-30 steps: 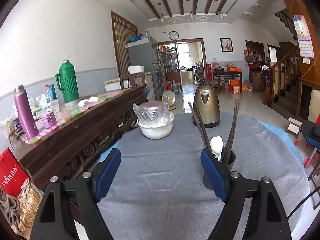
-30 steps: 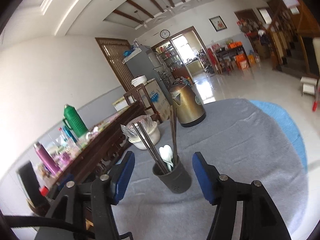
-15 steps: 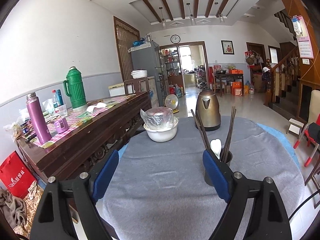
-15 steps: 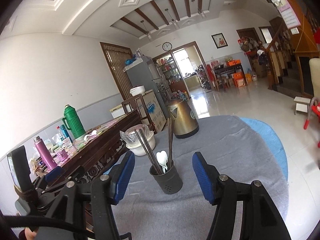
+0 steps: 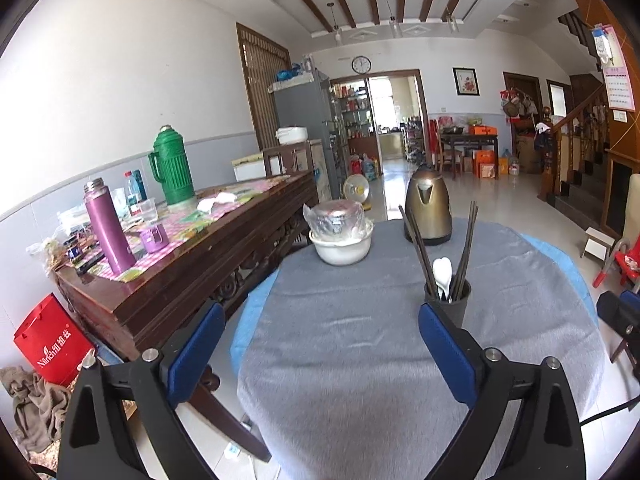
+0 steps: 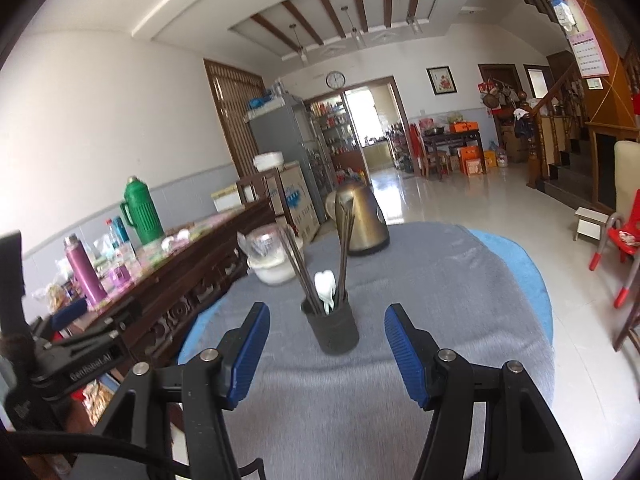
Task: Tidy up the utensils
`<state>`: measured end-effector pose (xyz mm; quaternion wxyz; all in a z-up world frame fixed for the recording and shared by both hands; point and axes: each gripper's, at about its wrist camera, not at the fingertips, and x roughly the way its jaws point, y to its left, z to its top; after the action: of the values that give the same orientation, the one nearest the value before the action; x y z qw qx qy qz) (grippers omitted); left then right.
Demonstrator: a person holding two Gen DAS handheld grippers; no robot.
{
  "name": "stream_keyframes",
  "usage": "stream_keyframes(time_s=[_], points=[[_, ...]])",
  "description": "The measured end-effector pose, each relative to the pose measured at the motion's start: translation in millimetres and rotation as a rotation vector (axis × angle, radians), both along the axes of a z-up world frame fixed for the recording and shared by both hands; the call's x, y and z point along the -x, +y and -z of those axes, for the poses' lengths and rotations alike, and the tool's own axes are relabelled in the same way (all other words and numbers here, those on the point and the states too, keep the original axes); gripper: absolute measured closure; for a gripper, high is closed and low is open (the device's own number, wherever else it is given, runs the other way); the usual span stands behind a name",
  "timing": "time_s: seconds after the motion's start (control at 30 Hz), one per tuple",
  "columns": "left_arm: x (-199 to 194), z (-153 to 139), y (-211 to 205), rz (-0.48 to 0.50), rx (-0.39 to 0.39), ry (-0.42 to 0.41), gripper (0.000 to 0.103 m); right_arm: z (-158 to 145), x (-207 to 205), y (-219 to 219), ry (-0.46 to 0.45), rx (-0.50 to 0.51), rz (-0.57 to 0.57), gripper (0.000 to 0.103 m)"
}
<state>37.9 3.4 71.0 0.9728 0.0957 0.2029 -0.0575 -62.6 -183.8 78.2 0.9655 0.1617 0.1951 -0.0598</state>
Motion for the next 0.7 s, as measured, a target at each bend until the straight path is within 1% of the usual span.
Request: stream_keyframes(time_s=[0.1, 0.2, 0.37, 0.5, 0.7], points=[[5, 0, 3, -0.005, -0.001, 0.014, 0.005, 1, 6, 7, 0.024, 0.003, 0.006, 0.039], [9, 1, 2, 0.001, -0.020, 0.026, 0.005, 1, 12, 16, 0.032, 0.010, 0.004, 0.039], [13, 4, 2, 0.023, -0.023, 0.054, 0.005, 3, 17, 23, 0.038, -0.010, -0.002, 0.039], [17, 3, 4, 0.025, -0.025, 0.048, 0.005, 7, 20, 23, 0.047, 0.002, 0.022, 0.039], [18, 2, 5, 0.023, -0.020, 0.041, 0.005, 9, 20, 22, 0.059, -0.001, 0.026, 0.039]])
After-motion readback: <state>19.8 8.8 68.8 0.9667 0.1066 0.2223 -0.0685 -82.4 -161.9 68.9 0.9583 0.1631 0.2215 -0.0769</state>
